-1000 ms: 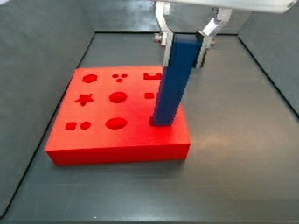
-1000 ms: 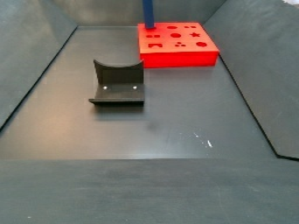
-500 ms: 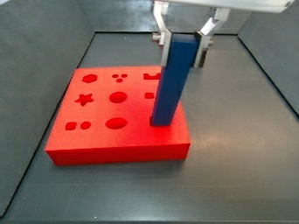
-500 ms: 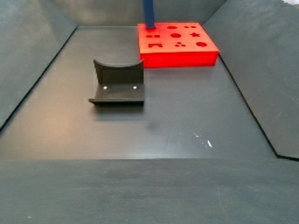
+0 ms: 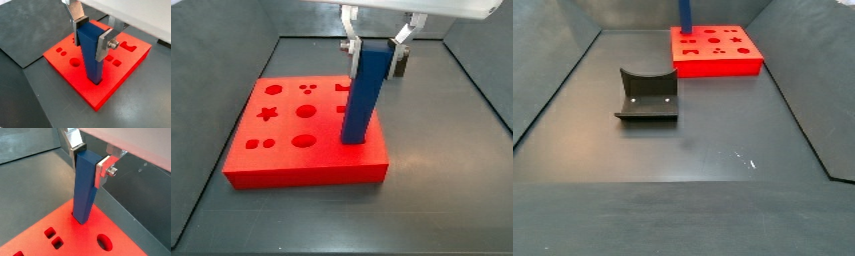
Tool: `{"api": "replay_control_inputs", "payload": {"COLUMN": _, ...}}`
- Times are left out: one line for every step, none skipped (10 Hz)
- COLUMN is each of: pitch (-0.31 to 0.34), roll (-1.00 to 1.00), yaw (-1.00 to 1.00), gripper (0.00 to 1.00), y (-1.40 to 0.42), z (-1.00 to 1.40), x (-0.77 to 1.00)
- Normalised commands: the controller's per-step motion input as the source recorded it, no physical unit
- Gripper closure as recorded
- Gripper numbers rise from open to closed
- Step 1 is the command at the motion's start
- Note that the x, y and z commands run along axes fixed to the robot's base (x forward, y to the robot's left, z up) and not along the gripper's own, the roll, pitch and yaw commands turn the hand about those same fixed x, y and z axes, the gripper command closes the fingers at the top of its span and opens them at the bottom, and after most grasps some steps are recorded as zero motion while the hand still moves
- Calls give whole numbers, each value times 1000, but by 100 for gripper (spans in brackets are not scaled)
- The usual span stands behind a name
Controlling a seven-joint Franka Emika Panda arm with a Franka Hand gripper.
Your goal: Insert the rectangle object.
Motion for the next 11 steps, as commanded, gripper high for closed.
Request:
{"api": "replay_control_inputs", "payload": {"pitch": 0, "roll": -330, "yaw": -40, "gripper": 100, "y": -46, "z": -440, "x": 0}}
{"api": "replay_control_inputs", "payload": {"pitch": 0, "roll": -284, "yaw": -51, "gripper": 100, "y": 0, "z": -560, "x": 0}}
{"api": "replay_control_inputs", "payload": {"pitch": 0, "roll": -256, "yaw": -91, "gripper": 100, "y": 0, "z": -654, "x": -111}}
{"api": "replay_control_inputs", "payload": {"pitch": 26, "roll": -199, "yaw": -77, "gripper": 100, "y": 34, "z": -766, "x": -160}}
{"api": "replay_control_inputs", "payload": {"pitch": 41, "roll": -191, "yaw": 0, "gripper": 100, "y": 80, "z": -634, "x": 0}}
{"api": "replay_control_inputs", "payload": {"pitch": 0, "roll": -376, "yaw": 66, "gripper": 100, "y": 280, "z": -437, "x": 111}}
{"api": "replay_control_inputs", "payload": {"pitch": 6, "roll": -386, "yaw": 197, "gripper": 100, "y": 460, "z": -420, "x": 226}}
{"api": "replay_control_inputs", "payload": {"pitch": 0, "roll": -353, "yaw": 94, "gripper": 100, "y": 454, "z": -491, "x": 43}}
{"api": "replay_control_inputs", "payload": {"pitch": 0, "roll": 59, "yaw": 0, "gripper": 100, "y": 0, "z": -86, "x": -163}}
{"api": "replay_control_inputs", "payload": {"pitch": -10, "roll": 196, "yaw": 0, "gripper": 100, "y": -209, "z": -246, "x": -200}}
{"api": "replay_control_inputs", "payload": {"pitch": -234, "roll": 87, "yaw": 0, "gripper": 100, "y": -266, "z": -540, "x": -303}}
